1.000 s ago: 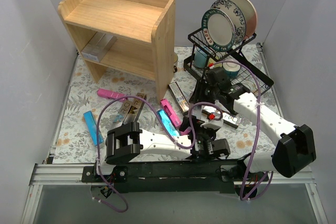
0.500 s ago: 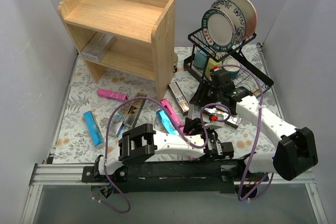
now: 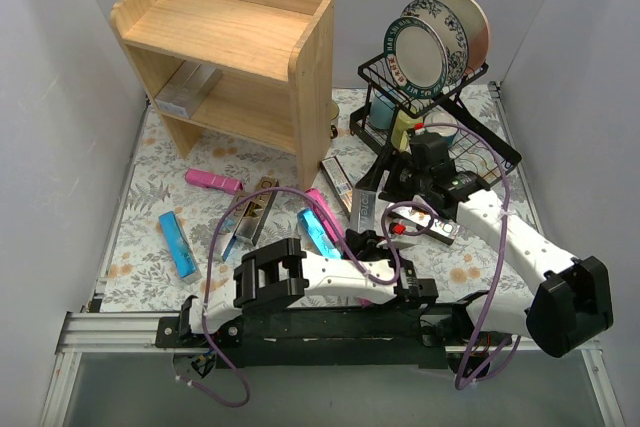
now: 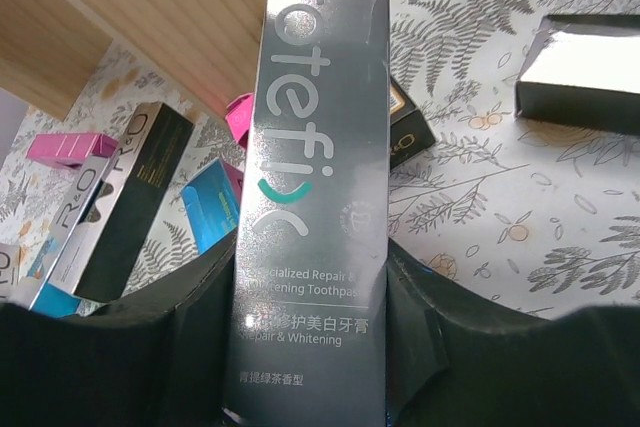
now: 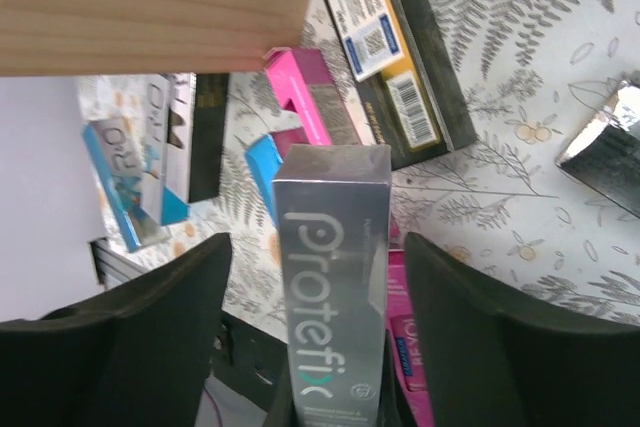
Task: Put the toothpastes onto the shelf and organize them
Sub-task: Pick up the toothpaste from the center of the board.
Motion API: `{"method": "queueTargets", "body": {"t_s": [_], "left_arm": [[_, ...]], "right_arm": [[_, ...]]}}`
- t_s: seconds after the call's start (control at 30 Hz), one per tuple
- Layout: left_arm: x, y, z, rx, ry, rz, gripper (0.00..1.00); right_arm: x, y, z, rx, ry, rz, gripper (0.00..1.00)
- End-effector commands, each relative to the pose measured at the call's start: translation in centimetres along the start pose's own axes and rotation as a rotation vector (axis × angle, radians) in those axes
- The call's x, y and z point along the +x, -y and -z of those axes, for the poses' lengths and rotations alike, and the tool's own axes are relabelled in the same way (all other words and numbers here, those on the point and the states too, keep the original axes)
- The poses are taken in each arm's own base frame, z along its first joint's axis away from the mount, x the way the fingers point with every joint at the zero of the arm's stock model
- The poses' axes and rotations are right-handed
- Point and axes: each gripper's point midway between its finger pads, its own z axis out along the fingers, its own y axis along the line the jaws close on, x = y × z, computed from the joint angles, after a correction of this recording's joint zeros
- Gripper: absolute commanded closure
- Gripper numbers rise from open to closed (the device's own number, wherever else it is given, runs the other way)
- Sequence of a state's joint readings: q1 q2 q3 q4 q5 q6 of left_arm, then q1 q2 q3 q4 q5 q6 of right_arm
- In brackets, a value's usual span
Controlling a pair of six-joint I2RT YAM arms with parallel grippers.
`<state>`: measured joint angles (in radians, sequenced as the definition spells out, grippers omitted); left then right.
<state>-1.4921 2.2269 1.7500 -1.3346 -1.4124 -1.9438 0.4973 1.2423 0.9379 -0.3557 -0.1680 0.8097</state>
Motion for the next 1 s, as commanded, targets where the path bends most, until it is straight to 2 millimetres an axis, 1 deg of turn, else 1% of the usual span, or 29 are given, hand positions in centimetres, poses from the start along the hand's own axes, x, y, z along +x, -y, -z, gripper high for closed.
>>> {"method": "queueTargets", "body": {"t_s": [0.0, 0.07, 0.13, 0.17, 0.23, 0.27, 0.3, 0.37, 0.4, 0.53, 0.57, 0.63, 0.67, 0.7, 0.73, 0.77, 0.8, 0.83, 0.87, 0.9, 0.93, 0.97], "left_arm": [[-3.7, -3.5, 0.2, -0.006, 0.031, 0.189, 0.73], [-4.2, -4.4, 0.3, -0.005, 0.031, 0.218, 0.74], [-4.3, -5.1, 0.3, -0.005, 0.031, 0.236, 0.76], [-4.8, -5.8, 0.3, -0.004, 0.032, 0.262, 0.76], [-4.7, -6.5, 0.2, -0.009, 0.026, 0.274, 0.78], [-5.1, -7.1, 0.2, -0.008, 0.022, 0.294, 0.80], [-5.1, -7.4, 0.1, -0.011, 0.017, 0.303, 0.80], [-4.9, -8.0, -0.4, -0.022, 0.010, 0.317, 0.80], [-5.1, -8.6, -0.5, -0.024, 0.005, 0.333, 0.80], [-5.2, -9.7, -1.4, -0.046, -0.010, 0.345, 0.79], [-5.2, -9.8, -1.7, -0.049, -0.014, 0.349, 0.79], [-5.4, -10.6, -2.4, -0.059, -0.031, 0.354, 0.78], [-5.8, -10.1, -2.9, -0.043, -0.041, 0.330, 0.78], [-5.1, -9.9, -3.3, -0.029, -0.059, 0.298, 0.78], [-5.1, -10.0, -3.9, 0.042, -0.127, 0.325, 0.78], [-8.2, -7.8, -4.4, 0.150, -0.085, 0.477, 0.78], [-6.4, -8.2, -4.6, 0.214, -0.074, 0.362, 0.78], [-8.7, -9.7, -4.2, 0.284, -0.019, 0.426, 0.78], [-12.2, -9.3, -3.6, 0.369, 0.075, 0.550, 0.78], [-13.7, -10.1, -3.7, 0.366, 0.099, 0.564, 0.78], [-14.4, -10.4, -3.7, 0.359, 0.098, 0.562, 0.76], [-13.4, -10.0, -4.0, 0.344, 0.060, 0.477, 0.75]], "right_arm": [[-1.6, -2.7, 1.3, -0.111, 0.068, 0.021, 0.16], [-2.0, -3.4, 1.9, -0.139, 0.084, 0.041, 0.12], [-2.4, -3.9, 2.5, -0.152, 0.104, 0.072, 0.11], [-2.9, -4.5, 3.1, -0.166, 0.128, 0.089, 0.11], [-3.7, -4.7, 3.8, -0.162, 0.169, 0.128, 0.11], [-4.1, -5.1, 4.6, -0.172, 0.195, 0.148, 0.11], [-4.8, -5.4, 5.1, -0.170, 0.226, 0.162, 0.11], [-5.4, -5.6, 6.2, -0.165, 0.264, 0.207, 0.10], [-6.1, -5.6, 6.7, -0.154, 0.299, 0.223, 0.10], [-7.4, -5.4, 8.5, -0.116, 0.388, 0.287, 0.09], [-7.7, -5.4, 9.2, -0.114, 0.411, 0.316, 0.08], [-8.6, -4.7, 10.1, -0.068, 0.473, 0.334, 0.08], [-8.9, -4.9, 11.0, -0.069, 0.507, 0.363, 0.08], [-9.4, -4.6, 11.5, -0.051, 0.541, 0.372, 0.08], [-9.4, -4.3, 11.7, -0.044, 0.558, 0.384, 0.08], [-9.6, -4.3, 12.6, -0.046, 0.589, 0.395, 0.08], [-10.0, -4.2, 13.0, -0.031, 0.621, 0.410, 0.08], [-10.0, -3.9, 13.2, -0.023, 0.632, 0.416, 0.08], [-10.1, -3.9, 14.0, -0.024, 0.656, 0.422, 0.08], [-10.3, -3.5, 14.3, -0.003, 0.672, 0.430, 0.08], [-10.4, -3.3, 14.6, 0.009, 0.684, 0.431, 0.08], [-10.3, -3.0, 15.1, 0.014, 0.702, 0.431, 0.08]]}}
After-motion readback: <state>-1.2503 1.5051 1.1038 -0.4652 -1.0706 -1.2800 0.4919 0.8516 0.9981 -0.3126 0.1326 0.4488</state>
